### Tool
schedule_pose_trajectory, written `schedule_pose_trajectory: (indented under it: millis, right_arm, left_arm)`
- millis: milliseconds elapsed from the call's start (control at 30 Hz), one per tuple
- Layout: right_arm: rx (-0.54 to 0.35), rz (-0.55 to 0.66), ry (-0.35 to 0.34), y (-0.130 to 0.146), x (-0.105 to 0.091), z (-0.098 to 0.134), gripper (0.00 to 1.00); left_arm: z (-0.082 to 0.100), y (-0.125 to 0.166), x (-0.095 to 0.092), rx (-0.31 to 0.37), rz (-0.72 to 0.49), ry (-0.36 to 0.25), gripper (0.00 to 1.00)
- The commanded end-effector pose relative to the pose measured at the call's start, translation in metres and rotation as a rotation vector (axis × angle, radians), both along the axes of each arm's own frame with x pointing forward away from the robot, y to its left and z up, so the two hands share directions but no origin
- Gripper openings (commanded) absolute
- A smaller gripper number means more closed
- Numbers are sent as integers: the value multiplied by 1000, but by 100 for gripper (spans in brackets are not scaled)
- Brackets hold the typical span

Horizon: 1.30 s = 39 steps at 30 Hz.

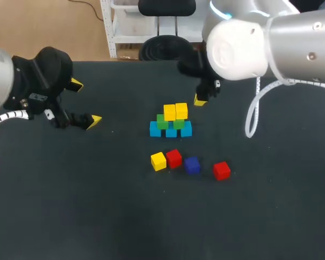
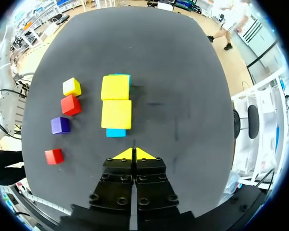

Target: Place the blue cubes, place green cubes on the blue cubes, place the yellow cubes on the green cubes, then place the red cubes on the yellow cubes, and place purple cube on the red cubes.

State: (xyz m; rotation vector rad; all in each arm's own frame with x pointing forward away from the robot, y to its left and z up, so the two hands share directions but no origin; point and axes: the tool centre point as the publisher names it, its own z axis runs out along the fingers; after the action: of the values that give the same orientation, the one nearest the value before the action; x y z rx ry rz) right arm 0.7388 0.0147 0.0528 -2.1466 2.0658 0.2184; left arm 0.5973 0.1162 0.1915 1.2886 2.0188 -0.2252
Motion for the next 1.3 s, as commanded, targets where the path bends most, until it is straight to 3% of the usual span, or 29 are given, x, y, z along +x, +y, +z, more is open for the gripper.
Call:
schedule_pose_trajectory:
  millis: [33,1300]
  right_arm:
    - [3,10,4,4,7,2,0]
    - [27,38,-8,23,8,2,0]
  left_arm:
    - [-1,1,1,-3,-4,-1,100]
    - [-1,1,1,-3,-4,-1,100]
